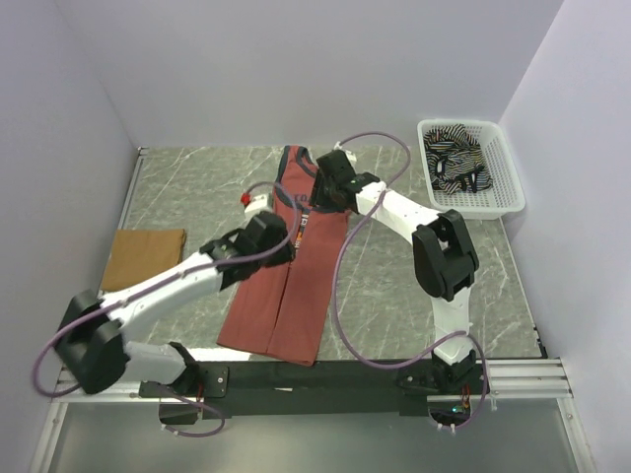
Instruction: Fold and stack the tank tops
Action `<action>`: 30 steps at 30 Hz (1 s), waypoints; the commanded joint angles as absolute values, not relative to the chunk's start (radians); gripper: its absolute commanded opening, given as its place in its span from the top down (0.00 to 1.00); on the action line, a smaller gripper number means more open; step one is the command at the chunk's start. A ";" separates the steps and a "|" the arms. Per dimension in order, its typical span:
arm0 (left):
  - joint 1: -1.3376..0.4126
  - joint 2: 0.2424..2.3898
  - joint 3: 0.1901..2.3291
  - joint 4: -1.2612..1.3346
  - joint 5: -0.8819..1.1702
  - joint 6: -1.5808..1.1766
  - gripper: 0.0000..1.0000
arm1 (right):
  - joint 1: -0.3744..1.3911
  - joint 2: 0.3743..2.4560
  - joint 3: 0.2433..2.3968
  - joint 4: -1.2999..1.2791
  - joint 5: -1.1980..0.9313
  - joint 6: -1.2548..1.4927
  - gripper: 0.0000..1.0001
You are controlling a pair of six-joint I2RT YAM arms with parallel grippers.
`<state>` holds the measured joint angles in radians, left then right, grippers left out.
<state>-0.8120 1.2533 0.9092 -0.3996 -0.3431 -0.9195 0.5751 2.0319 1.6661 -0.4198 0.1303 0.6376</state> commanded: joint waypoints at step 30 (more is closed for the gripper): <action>-0.476 2.368 1.874 -0.275 0.035 -0.710 0.67 | 0.336 2.434 2.096 -0.679 0.009 0.604 0.69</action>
